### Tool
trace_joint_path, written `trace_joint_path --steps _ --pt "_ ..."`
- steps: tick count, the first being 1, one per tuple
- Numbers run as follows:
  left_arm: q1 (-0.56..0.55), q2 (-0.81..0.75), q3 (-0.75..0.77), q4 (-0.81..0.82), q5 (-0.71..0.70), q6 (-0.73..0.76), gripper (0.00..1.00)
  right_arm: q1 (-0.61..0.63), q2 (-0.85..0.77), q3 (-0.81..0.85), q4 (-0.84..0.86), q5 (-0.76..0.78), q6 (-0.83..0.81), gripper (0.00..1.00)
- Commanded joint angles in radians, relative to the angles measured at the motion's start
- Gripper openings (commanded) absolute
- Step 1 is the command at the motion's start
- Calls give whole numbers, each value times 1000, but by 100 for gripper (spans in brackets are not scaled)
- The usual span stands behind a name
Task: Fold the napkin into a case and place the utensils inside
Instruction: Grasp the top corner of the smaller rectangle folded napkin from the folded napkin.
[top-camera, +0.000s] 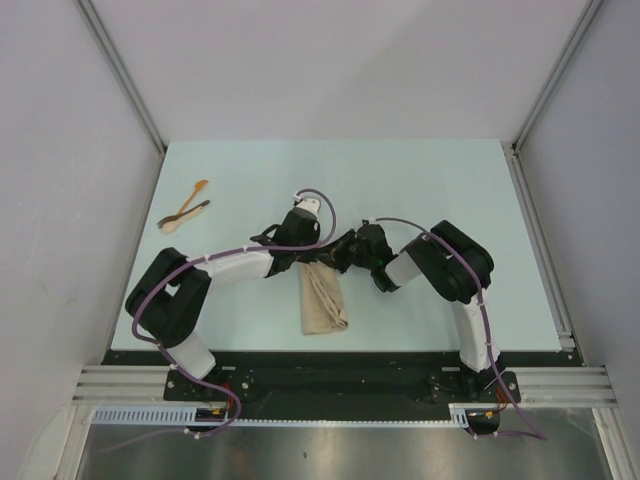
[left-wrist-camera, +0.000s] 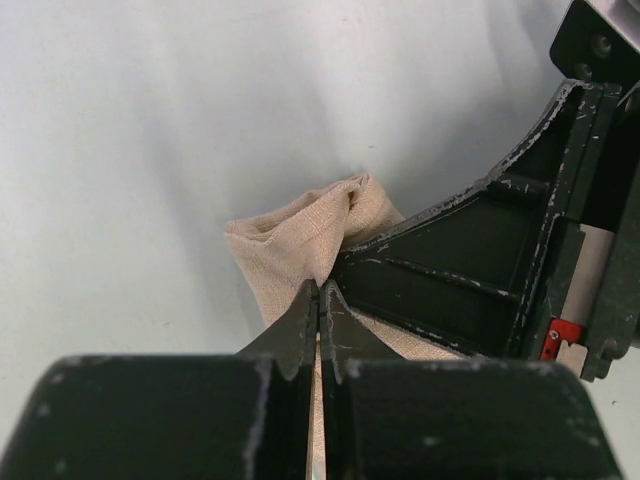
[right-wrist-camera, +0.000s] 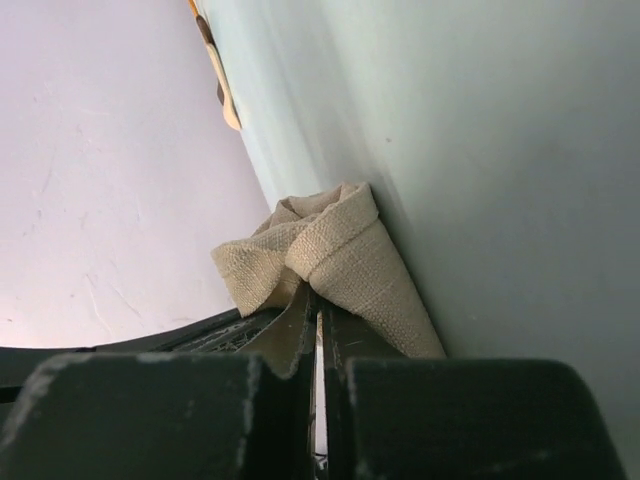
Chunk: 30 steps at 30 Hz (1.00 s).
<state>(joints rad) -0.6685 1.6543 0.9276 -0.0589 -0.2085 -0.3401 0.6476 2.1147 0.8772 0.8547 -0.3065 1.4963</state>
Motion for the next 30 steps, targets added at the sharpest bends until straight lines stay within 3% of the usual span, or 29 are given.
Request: trace_joint_path --steps 1,5,16,30 --pt "3 -51 -19 30 32 -19 0 -19 36 31 115 90 74 0" --pt "3 -51 -24 33 40 -17 0 -35 73 23 221 95 156 0" --pt "9 -50 -19 30 35 -7 0 4 82 66 173 199 222 0" --pt "96 55 39 -2 34 -19 4 27 183 178 93 158 99 0"
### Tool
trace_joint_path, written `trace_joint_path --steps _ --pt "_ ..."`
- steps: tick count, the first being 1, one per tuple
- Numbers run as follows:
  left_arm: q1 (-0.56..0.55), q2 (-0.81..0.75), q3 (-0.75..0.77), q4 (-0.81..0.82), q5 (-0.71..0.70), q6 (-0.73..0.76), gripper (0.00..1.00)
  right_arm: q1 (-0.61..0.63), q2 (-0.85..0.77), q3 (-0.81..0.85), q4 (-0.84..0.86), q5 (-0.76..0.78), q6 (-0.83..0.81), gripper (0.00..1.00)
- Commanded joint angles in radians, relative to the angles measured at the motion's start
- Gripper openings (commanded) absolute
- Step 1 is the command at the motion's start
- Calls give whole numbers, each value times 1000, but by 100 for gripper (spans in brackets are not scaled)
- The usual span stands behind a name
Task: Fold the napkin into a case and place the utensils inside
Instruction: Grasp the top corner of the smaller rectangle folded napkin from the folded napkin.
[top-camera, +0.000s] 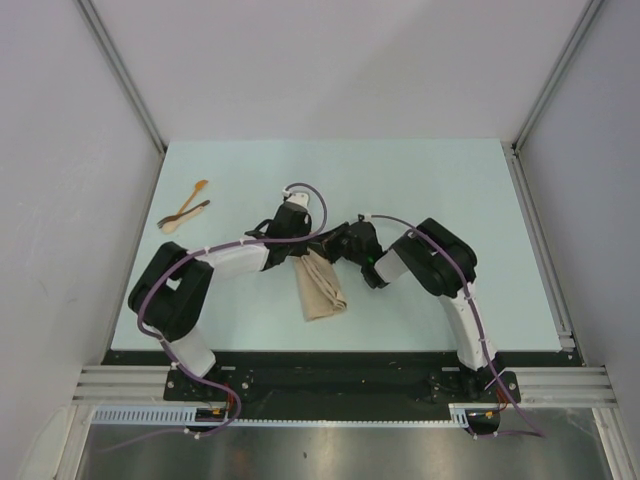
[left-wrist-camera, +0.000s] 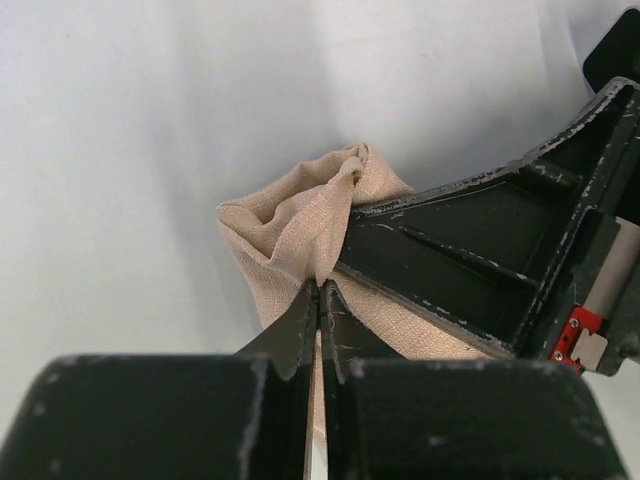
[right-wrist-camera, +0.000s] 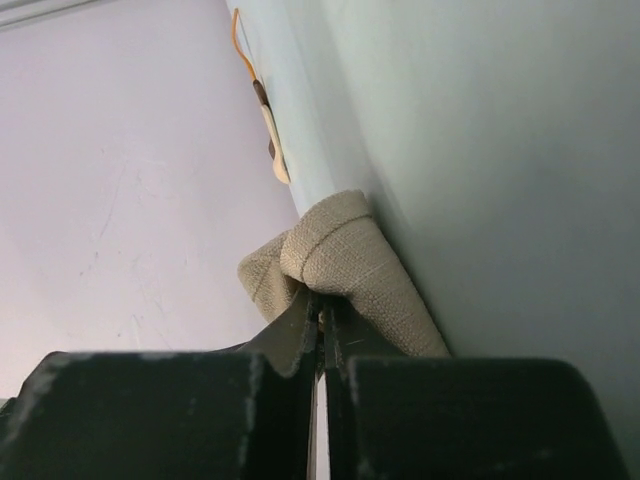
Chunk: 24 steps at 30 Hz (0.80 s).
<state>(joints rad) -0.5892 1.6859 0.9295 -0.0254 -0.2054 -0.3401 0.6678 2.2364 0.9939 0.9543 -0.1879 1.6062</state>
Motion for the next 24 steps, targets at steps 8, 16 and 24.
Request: trace_joint_path --steps 8,16,24 --pt "28 23 49 -33 0 -11 28 1 84 91 -11 27 -6 0" --pt "29 -3 19 -24 -70 -17 48 6 98 104 -23 22 -19 0" --pt "37 27 29 -45 -98 -30 59 12 91 100 -29 30 -25 0"
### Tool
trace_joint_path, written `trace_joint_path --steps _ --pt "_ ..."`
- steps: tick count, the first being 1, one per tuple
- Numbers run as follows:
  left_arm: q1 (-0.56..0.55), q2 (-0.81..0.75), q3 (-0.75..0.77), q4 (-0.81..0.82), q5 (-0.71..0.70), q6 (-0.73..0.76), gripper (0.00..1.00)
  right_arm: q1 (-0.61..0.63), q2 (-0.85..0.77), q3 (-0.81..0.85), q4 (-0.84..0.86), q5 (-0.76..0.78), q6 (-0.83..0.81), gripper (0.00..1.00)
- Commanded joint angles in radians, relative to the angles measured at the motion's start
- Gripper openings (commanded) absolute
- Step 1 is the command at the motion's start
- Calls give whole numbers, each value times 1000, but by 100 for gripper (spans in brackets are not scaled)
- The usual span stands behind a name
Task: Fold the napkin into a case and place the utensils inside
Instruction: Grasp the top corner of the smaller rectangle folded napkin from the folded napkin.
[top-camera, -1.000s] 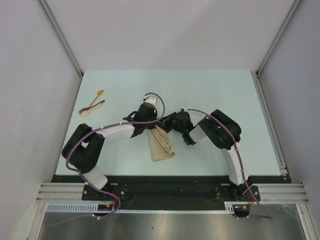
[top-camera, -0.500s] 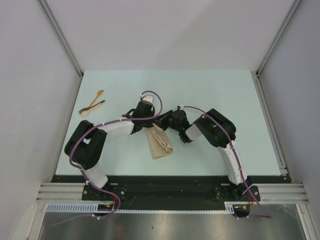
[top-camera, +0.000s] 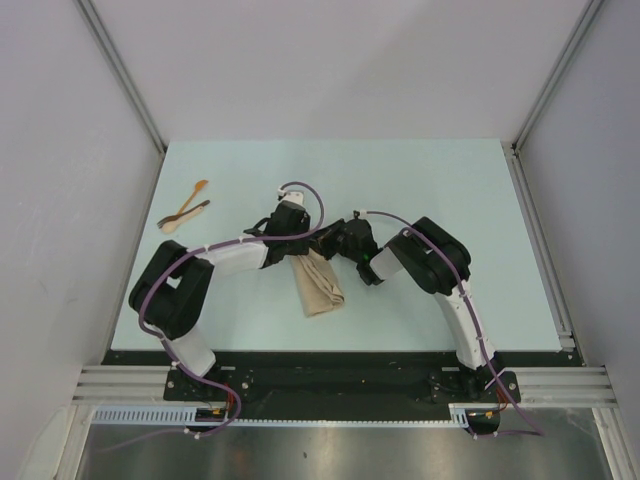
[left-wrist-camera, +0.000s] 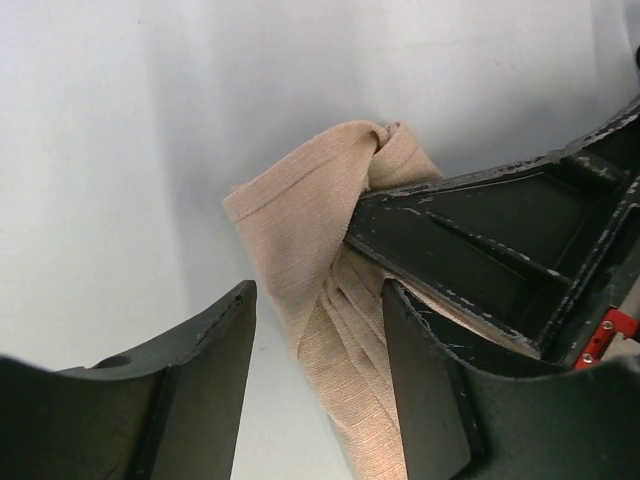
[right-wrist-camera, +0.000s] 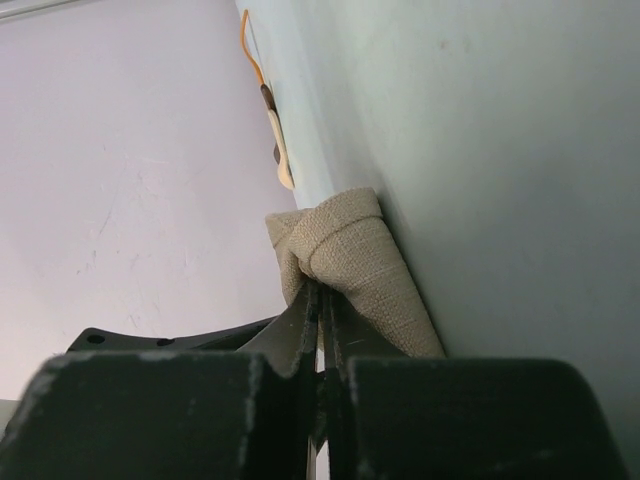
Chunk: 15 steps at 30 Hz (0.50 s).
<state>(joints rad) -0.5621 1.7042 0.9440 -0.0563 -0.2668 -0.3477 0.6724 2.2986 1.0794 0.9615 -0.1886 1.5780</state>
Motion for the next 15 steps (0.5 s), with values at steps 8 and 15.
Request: trace_joint_path --steps 8,15 --pt "62 58 4 29 1 -42 53 15 13 20 -62 37 -3 0" --pt "86 69 -4 46 38 -51 31 7 -11 21 -121 8 -55 18"
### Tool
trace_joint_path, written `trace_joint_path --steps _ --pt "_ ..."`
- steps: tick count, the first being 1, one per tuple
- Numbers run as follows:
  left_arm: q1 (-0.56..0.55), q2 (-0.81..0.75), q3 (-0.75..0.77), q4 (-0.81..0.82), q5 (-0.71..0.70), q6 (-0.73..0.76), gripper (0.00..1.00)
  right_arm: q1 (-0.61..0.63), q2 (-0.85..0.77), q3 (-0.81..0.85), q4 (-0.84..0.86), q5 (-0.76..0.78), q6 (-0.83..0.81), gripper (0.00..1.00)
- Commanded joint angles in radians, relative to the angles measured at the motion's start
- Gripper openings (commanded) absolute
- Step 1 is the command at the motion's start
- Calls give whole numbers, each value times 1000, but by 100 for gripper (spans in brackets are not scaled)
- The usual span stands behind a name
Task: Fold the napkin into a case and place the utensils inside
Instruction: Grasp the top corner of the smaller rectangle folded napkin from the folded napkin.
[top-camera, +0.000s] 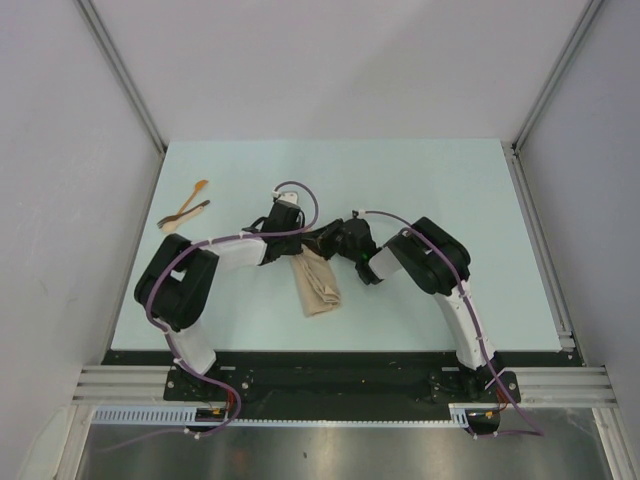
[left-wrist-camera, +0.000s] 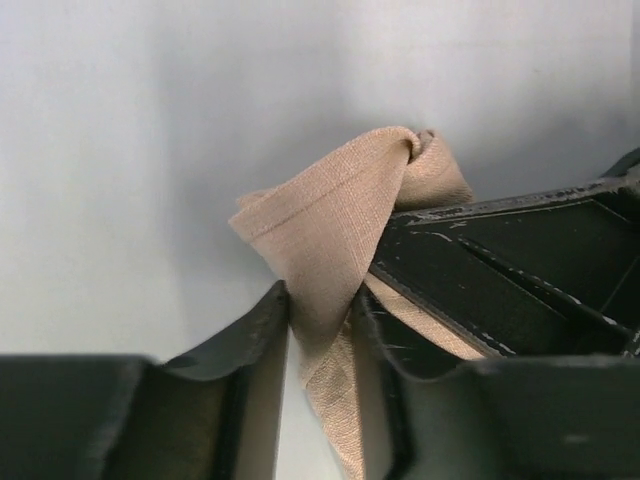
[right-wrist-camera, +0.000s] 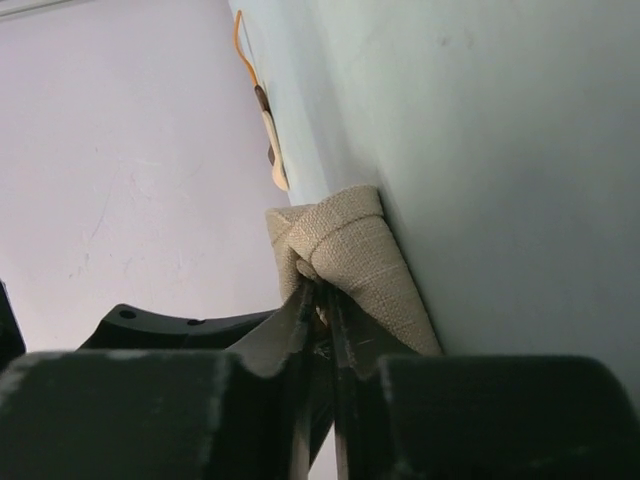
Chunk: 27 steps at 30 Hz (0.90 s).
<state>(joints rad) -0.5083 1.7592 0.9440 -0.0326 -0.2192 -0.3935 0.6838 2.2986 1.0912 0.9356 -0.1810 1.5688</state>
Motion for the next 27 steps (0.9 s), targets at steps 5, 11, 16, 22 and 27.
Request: trace_joint_path --steps 5,11,16,22,27 --pt "54 13 -33 28 15 -11 21 -36 -122 30 -271 -87 -237 31" --pt "60 2 -34 28 27 -27 17 -82 -249 70 -498 -158 -444 40" --pt "62 -7 -42 26 40 -33 15 -99 -231 177 -695 -208 -659 41" --pt "62 -35 -59 28 47 -39 14 -102 -151 217 -626 -265 -673 8" --pt "62 -44 -56 30 52 -42 13 -83 -97 240 -571 -275 -644 0"
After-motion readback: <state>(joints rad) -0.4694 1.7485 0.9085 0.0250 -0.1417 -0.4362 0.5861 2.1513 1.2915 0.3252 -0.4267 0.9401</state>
